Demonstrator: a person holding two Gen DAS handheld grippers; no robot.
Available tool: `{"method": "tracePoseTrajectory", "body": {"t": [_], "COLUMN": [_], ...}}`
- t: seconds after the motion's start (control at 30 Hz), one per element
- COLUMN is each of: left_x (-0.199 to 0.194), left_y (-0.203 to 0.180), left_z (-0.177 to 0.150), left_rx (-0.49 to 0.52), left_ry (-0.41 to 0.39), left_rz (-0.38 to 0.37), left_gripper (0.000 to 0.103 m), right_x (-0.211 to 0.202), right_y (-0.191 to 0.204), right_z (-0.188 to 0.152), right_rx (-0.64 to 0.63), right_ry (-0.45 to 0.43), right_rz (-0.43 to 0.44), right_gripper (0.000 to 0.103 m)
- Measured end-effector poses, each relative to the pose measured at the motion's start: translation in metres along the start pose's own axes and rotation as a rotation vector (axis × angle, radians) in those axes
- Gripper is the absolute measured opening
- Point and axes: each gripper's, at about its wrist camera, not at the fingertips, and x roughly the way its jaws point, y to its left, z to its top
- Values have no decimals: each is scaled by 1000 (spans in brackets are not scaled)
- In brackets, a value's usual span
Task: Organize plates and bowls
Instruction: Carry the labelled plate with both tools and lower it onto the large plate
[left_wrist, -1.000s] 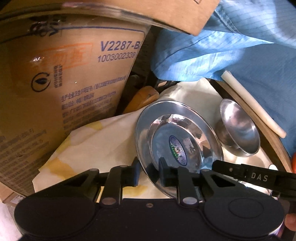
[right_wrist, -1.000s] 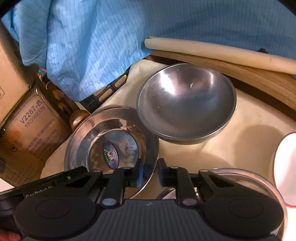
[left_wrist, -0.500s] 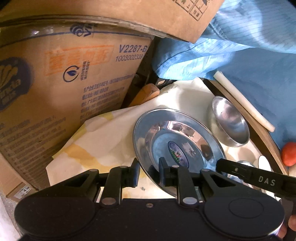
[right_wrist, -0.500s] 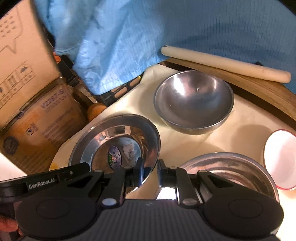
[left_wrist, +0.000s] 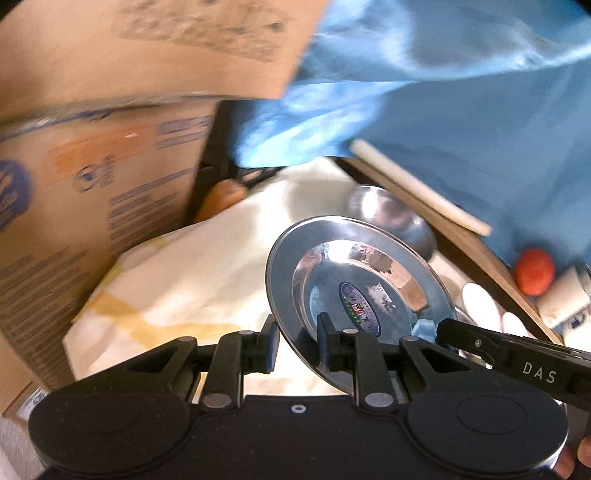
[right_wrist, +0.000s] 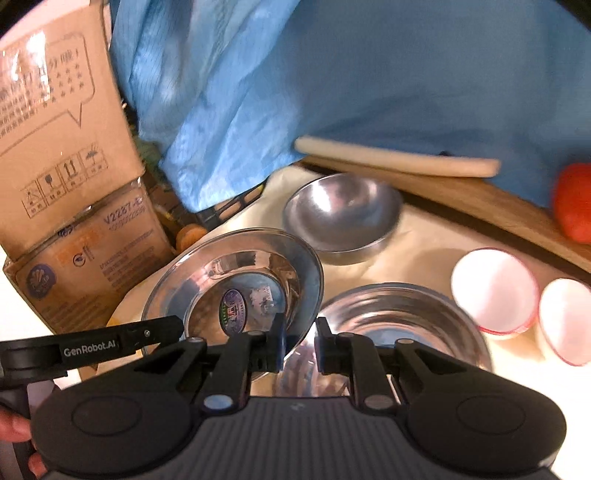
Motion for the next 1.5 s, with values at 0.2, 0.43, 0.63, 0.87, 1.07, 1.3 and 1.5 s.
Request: {"method": "tracePoseTrajectory", "body": {"t": [0.2, 0.43, 0.63, 0.87, 1.07, 1.3, 1.5], "left_x": [7, 17, 27, 32, 36, 42, 49], "left_y": [-34, -67, -79, -87, -94, -85, -84], "left_z": [-2, -13, -21, -25, -30, -28, -29], "left_rx": [104, 233, 288, 344, 418, 399, 439], "left_ry": [18, 78, 124, 134, 148, 177, 214], "left_rz": [-85, -157, -167, -139, -122, -109, -60], "left_gripper": [22, 23, 23, 24, 20, 21, 29], "right_x": [-30, -53, -57, -48, -38, -31, -29], "right_y": [-27, -55, -67, -67, -54, -52, -53], "right_z": [-16, -38, -51, -60, -55, -55, -55], "right_rx": [89, 181, 223, 215, 144, 153, 168], "right_ry": [-47, -45, -25, 4, 20, 37, 43], "right_rz": [-75, -150, -176, -195, -162, -151, -153], "right_gripper": [18, 19, 19, 19, 10, 10, 17]}}
